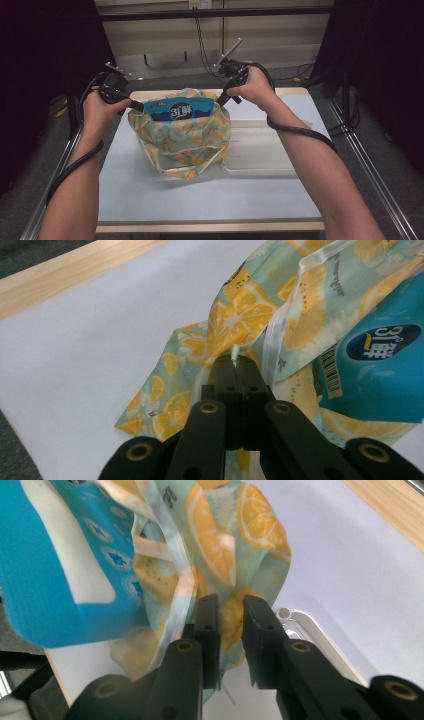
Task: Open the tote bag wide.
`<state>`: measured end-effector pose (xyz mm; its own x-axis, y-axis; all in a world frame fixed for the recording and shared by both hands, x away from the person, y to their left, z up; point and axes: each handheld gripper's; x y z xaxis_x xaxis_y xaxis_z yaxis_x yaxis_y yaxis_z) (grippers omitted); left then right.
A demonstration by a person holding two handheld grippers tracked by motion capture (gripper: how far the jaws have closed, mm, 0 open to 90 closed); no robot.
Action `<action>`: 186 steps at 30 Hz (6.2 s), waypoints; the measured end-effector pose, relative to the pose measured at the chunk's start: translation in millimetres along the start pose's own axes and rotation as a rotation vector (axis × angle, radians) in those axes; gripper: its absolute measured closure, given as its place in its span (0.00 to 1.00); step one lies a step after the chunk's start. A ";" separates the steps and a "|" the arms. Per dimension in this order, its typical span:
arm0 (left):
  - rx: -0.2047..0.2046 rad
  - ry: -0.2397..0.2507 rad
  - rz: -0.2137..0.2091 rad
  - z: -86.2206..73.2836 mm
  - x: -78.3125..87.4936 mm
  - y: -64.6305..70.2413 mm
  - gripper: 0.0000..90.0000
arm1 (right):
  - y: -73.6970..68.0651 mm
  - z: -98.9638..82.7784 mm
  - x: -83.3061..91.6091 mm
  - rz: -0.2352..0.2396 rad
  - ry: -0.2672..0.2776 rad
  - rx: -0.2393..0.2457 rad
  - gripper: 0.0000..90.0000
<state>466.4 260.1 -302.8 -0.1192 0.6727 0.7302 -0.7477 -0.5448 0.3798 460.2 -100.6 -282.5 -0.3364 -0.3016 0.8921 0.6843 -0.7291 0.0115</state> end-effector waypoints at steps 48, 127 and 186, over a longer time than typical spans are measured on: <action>-0.009 0.062 0.024 -27.3 3.8 3.1 0.40 | 2.4 -20.5 -45.2 0.034 0.038 -0.091 1.00; 0.012 0.019 -0.017 -12.0 -14.8 -4.5 1.00 | -3.3 -20.9 -17.0 0.086 0.046 -0.056 0.99; 0.113 0.051 -0.040 -46.4 -34.5 -35.1 1.00 | 15.9 -34.6 -79.3 0.056 0.031 -0.180 1.00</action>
<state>466.4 279.2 -367.7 -0.1257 0.7182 0.6844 -0.6748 -0.5676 0.4717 475.3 -109.5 -368.7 -0.3229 -0.3613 0.8748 0.5763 -0.8082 -0.1211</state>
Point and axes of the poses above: each handheld gripper's, and its own axes: x roughly backward along the jaws, z roughly out of its top, y roughly to its right, and after that the axes turned 13 degrees about -z, right-handed
